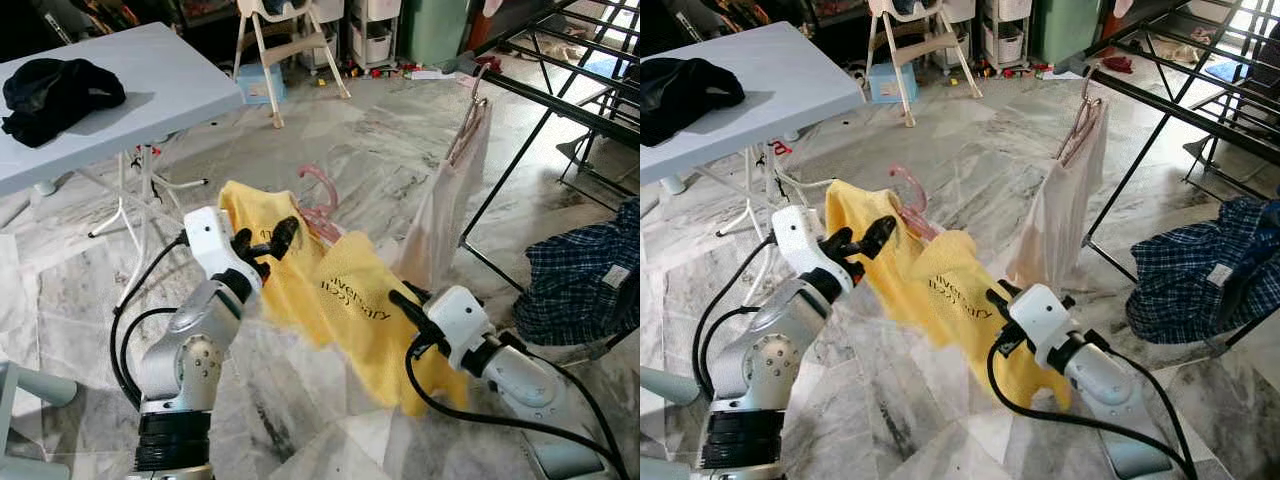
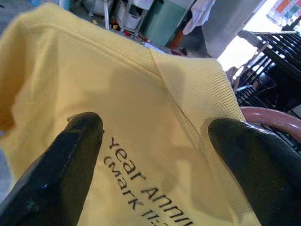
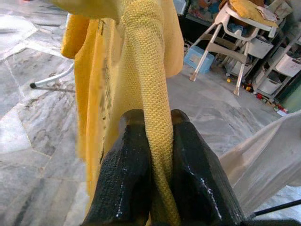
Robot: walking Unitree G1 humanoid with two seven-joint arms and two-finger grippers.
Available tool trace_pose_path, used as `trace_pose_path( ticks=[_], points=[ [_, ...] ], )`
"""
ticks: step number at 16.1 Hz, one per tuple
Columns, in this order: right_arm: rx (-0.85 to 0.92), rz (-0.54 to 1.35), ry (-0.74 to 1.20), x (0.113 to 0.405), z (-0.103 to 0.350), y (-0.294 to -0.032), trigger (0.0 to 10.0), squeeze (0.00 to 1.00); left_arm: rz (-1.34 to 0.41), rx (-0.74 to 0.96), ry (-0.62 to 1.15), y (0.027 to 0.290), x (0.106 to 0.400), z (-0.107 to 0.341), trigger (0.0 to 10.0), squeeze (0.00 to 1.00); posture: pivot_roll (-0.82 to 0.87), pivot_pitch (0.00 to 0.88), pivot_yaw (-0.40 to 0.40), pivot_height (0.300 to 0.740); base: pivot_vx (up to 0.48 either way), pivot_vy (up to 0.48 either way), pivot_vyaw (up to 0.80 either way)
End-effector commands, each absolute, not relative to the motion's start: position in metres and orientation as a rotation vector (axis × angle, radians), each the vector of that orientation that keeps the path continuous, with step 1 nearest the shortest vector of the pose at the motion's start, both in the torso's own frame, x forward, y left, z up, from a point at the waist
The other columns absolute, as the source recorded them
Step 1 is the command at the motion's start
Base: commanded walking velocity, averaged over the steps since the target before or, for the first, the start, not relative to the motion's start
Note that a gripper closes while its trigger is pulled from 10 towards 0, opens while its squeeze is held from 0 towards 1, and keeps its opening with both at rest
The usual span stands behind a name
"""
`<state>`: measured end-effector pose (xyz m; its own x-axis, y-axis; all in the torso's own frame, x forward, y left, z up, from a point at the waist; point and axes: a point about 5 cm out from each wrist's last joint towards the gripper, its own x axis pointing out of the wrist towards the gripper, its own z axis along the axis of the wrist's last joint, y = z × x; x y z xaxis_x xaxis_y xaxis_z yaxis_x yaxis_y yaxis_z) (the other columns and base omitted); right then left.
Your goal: Hang hanger
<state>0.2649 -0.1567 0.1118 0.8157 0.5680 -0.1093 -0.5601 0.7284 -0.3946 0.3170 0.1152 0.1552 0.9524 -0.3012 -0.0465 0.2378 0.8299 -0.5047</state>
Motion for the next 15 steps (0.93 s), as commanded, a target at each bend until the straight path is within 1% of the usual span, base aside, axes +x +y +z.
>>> trace_pose_path(
  ticks=[1, 3, 5, 7, 12, 15],
  points=[
    [-0.408, 0.665, -0.089, 0.264, 0.125, -0.146, 10.0, 0.0, -0.308, -0.504, 0.178, 0.11, 0.315, 0.145, 10.0, 0.0, -0.13, 0.083, 0.084, 0.74, 0.0, 0.0, 0.0],
    [-0.387, 0.693, -0.091, 0.261, 0.127, -0.142, 10.0, 0.0, -0.311, -0.498, 0.19, 0.11, 0.314, 0.141, 10.0, 0.0, -0.13, 0.085, 0.085, 0.74, 0.0, 0.0, 0.0],
    [-0.379, 0.744, -0.085, 0.256, 0.128, -0.137, 10.0, 0.0, -0.348, -0.494, 0.211, 0.104, 0.315, 0.138, 10.0, 0.0, -0.14, 0.086, 0.086, 0.74, 0.0, 0.0, 0.0],
    [-0.399, 0.743, -0.07, 0.255, 0.124, -0.139, 10.0, 0.0, -0.386, -0.503, 0.188, 0.097, 0.314, 0.147, 10.0, 0.0, -0.14, 0.087, 0.089, 0.74, 0.0, 0.0, 0.0],
    [-0.393, 0.737, -0.049, 0.252, 0.12, -0.14, 10.0, 0.0, -0.381, -0.526, 0.123, 0.102, 0.311, 0.168, 10.0, 0.0, -0.13, 0.091, 0.087, 0.74, 0.0, 0.0, 0.0],
    [-0.395, 0.746, -0.047, 0.254, 0.119, -0.138, 10.0, 0.0, -0.407, -0.504, 0.177, 0.097, 0.306, 0.159, 10.0, 0.0, -0.13, 0.09, 0.086, 0.74, 0.0, 0.0, 0.0]
  ],
)
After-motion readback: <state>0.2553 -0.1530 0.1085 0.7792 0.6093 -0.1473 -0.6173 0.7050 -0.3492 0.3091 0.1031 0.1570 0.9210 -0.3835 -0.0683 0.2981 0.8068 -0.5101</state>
